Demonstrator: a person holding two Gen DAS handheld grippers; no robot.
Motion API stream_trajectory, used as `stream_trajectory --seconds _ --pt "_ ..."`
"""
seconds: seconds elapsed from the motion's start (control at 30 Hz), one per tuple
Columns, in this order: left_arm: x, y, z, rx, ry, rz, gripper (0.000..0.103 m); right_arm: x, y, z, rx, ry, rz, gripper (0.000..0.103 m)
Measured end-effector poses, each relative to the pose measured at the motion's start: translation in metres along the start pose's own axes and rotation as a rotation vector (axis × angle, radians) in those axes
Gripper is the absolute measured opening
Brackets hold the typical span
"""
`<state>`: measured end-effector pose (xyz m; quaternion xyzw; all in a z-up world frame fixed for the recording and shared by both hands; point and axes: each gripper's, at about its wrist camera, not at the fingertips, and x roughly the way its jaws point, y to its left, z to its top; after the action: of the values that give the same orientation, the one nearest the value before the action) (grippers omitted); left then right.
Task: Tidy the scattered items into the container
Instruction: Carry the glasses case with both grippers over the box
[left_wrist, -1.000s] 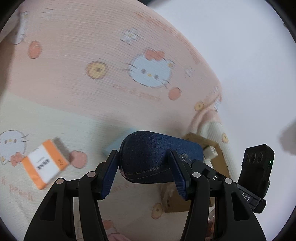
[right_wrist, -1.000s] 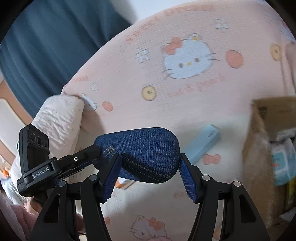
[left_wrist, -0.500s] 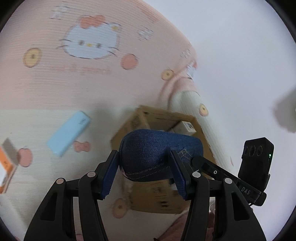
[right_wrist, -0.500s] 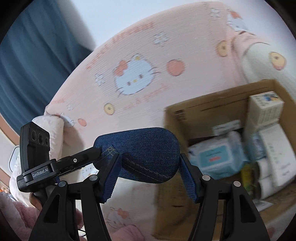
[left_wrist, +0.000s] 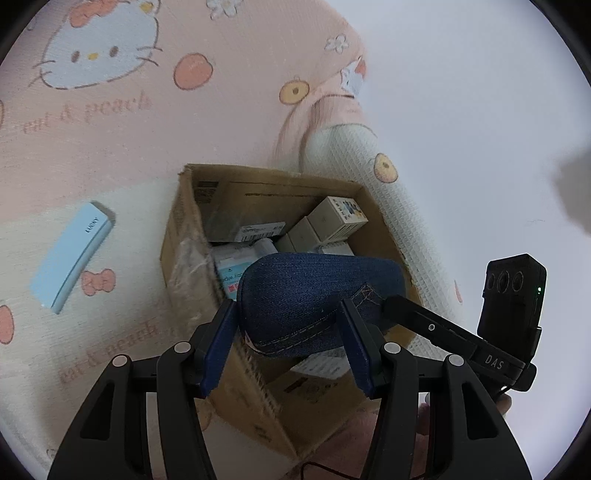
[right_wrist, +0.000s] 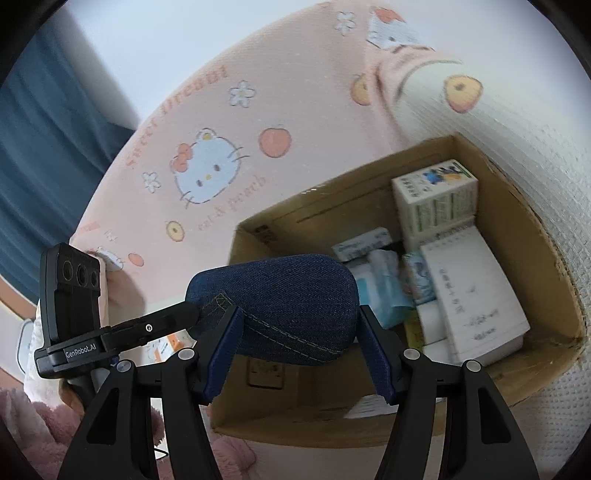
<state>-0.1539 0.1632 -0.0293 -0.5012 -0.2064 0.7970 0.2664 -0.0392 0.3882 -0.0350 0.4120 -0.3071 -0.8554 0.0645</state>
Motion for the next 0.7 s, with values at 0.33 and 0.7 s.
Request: stream_trajectory --seconds 0.33,0.7 --pt "0.021 -0.003 -0.008 -0.043 0.112 -0.009 0.060 0.000 -0.017 0.006 0.005 0.136 -0.042 0.061" --pt "-0.043 0.012 -0.005 -0.037 -0.032 0.034 0.060 0.003 0.032 0.017 -0.055 0.095 0.022 0.061"
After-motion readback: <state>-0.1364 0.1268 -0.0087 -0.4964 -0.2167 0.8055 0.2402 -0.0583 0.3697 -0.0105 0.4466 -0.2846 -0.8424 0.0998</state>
